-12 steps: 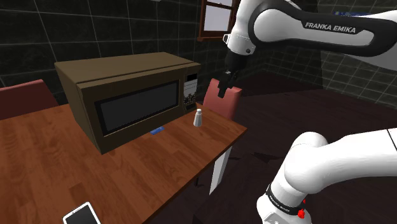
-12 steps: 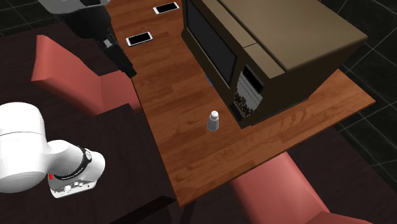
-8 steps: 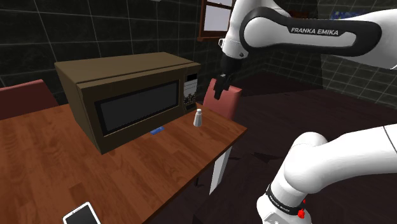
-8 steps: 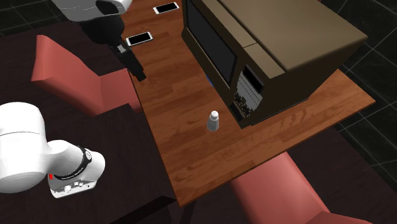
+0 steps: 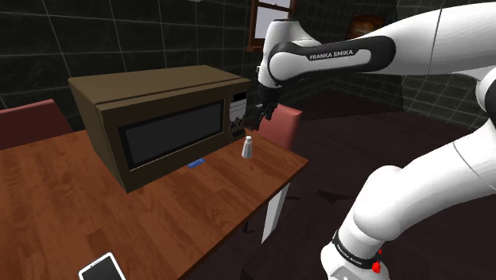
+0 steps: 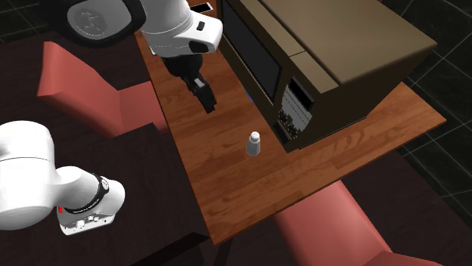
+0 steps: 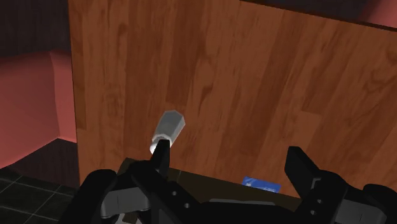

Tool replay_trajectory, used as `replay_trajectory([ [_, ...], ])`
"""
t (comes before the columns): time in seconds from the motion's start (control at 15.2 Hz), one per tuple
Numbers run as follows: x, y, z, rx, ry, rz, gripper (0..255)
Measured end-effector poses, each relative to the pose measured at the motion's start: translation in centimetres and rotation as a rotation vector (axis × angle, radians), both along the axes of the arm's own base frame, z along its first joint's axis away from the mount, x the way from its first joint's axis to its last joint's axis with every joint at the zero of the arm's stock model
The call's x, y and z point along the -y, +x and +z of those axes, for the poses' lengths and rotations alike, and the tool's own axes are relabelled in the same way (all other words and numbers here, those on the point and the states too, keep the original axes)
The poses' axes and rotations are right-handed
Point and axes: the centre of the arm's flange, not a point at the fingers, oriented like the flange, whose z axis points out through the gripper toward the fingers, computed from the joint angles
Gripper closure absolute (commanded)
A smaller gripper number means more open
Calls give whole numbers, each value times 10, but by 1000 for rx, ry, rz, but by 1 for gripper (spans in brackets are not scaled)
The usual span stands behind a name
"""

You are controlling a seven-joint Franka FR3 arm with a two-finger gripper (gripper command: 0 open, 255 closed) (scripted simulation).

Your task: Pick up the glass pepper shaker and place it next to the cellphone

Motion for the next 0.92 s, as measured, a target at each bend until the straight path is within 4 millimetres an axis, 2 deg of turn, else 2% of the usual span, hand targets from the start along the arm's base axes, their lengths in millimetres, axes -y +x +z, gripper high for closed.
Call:
replay_trajectory([
  [0.33, 25, 43, -39, -19, -11, -34, 0],
  [0.53, 37, 69, -70, -31, -17, -54, 0],
  [0.66, 46, 92, -87, -39, -21, -67, 0],
  [0.92, 74, 125, -121, -55, -30, -95, 0],
])
